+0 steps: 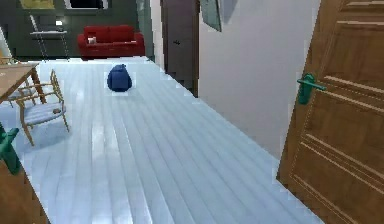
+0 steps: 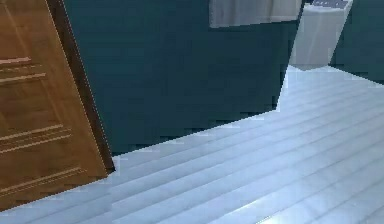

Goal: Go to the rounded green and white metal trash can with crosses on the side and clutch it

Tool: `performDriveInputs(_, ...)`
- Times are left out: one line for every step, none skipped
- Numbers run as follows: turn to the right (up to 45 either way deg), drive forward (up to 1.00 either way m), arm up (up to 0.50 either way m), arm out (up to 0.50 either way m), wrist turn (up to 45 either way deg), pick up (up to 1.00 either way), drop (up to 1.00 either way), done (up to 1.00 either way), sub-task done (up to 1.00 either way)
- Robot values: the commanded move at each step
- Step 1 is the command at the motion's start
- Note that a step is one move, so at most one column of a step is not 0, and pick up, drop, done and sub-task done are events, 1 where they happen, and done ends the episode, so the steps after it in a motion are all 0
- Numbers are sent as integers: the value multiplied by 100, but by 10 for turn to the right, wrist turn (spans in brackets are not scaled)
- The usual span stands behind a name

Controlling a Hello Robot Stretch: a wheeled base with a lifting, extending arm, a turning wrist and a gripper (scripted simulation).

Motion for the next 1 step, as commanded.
performDriveInputs(30, 0, 0, 0, 0, 0, 0, 0, 0)
